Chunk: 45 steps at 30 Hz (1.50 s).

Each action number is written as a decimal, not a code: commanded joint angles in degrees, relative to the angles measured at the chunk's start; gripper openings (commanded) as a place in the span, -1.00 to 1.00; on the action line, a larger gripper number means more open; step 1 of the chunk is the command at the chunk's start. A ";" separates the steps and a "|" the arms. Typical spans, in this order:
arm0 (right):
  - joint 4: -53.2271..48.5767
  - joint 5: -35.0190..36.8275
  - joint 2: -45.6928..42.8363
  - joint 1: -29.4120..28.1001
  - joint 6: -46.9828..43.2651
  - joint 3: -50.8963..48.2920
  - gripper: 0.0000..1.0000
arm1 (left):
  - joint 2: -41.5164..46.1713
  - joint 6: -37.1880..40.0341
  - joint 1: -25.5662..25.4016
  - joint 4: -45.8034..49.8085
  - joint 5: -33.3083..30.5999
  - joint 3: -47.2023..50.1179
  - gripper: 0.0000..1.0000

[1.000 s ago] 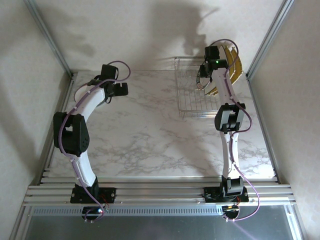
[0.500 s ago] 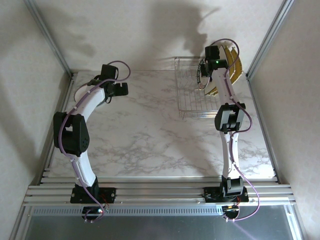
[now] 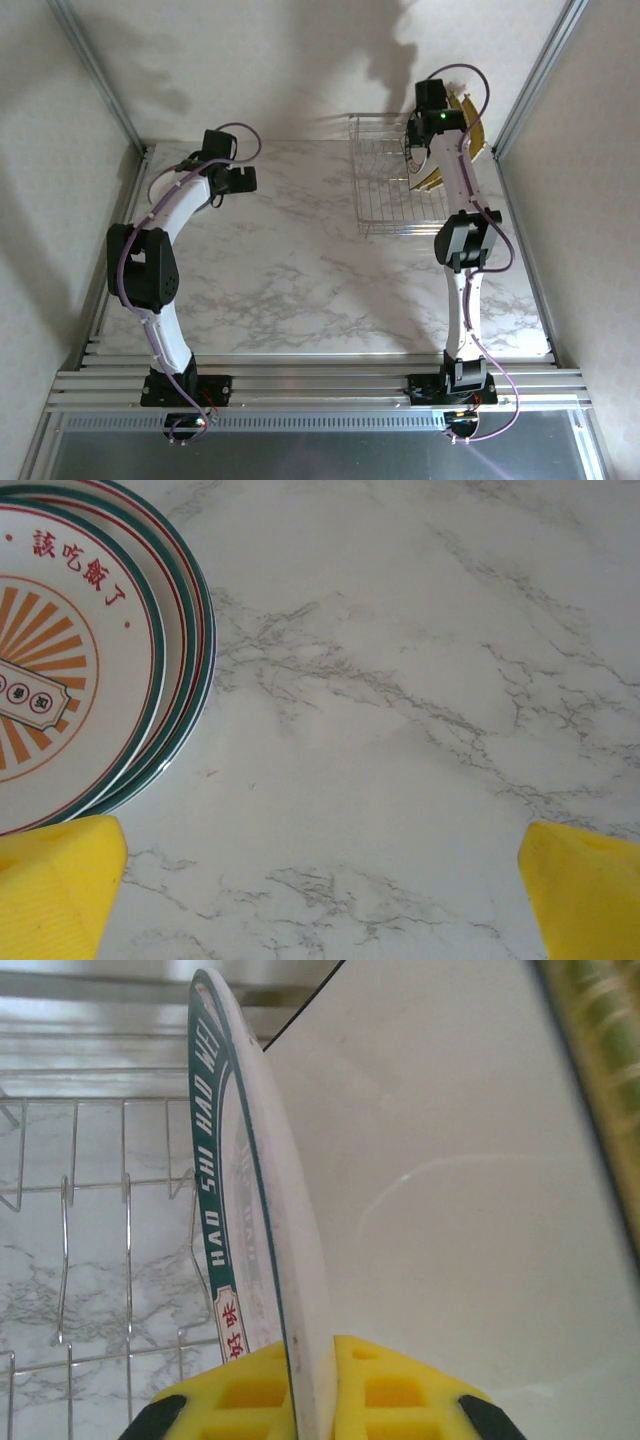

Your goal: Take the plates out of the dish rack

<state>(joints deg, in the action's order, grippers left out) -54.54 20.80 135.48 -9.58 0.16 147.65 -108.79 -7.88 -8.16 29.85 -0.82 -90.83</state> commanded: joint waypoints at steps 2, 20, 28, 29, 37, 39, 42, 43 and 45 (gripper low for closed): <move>1.67 0.61 -10.34 -2.38 -2.06 -4.69 -1.00 | 2.14 -0.12 -0.38 0.59 0.64 1.43 0.99; 23.93 -39.41 -38.44 -1.69 11.97 -46.21 -1.00 | 1.04 -0.73 -0.61 -0.67 2.17 2.11 0.99; 57.85 -63.99 -41.41 0.85 34.90 -72.03 -1.00 | 1.95 -1.25 -0.80 -2.32 3.68 3.81 0.99; 60.50 -64.97 -41.00 0.85 36.53 -73.54 -1.00 | 2.07 -1.30 -0.74 -2.46 3.99 3.77 0.99; 69.05 -66.43 -37.90 0.78 41.86 -78.58 -1.00 | 3.08 -1.35 -1.33 -2.95 6.68 2.80 0.99; 68.85 -66.52 -37.20 0.80 41.46 -78.25 -1.00 | 4.03 -1.73 -1.37 -5.41 9.80 4.22 0.99; 69.08 -67.09 -36.05 0.64 42.16 -77.42 -1.00 | 5.99 -3.23 -1.28 -10.69 18.82 6.81 0.99; 69.27 -67.32 -35.85 0.60 42.33 -77.26 -1.00 | 6.73 -4.01 -1.22 -13.50 22.79 8.10 0.99; 69.48 -67.62 -35.60 0.32 42.20 -76.95 -1.00 | 7.96 -7.27 -1.11 -21.53 32.85 11.36 0.99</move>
<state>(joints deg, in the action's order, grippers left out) 10.85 -44.03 99.46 -8.69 41.19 69.06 -104.14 -10.94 -8.95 19.00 16.91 -82.50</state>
